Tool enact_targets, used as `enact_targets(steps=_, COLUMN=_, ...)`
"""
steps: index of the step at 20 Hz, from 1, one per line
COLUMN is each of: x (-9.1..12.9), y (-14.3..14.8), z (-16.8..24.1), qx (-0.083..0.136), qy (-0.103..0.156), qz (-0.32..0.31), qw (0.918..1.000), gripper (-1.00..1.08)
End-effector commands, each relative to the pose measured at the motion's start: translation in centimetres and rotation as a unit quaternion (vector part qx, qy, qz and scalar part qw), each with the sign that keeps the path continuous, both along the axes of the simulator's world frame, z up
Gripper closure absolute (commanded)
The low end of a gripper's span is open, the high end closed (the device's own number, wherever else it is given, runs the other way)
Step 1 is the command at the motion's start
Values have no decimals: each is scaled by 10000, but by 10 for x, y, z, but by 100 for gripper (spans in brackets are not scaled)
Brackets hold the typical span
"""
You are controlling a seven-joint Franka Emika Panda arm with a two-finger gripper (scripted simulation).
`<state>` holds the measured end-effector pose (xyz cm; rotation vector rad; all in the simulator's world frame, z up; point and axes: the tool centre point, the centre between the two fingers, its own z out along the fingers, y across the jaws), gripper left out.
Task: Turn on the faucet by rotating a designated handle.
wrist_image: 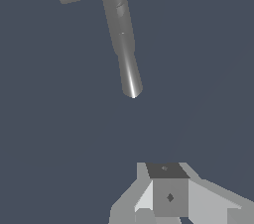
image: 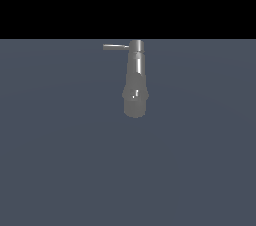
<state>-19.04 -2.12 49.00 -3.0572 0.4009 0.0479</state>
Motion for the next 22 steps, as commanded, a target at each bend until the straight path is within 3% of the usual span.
enact_targets(steps=1, x=18, y=1, z=-1, qx=65, qy=41, qz=-323, qw=9994, gripper=108)
enact_targets(steps=11, x=95, y=5, z=-17, qx=222, qy=234, qz=-1675, qw=9853, gripper=108)
enact_targets(steps=16, x=133, y=8, z=-32, qx=239, qy=332, qz=-2350, qw=9711, gripper=108)
enact_targets(steps=22, x=177, y=12, z=-54, qx=208, qy=433, qz=-3144, qw=9481, gripper=108)
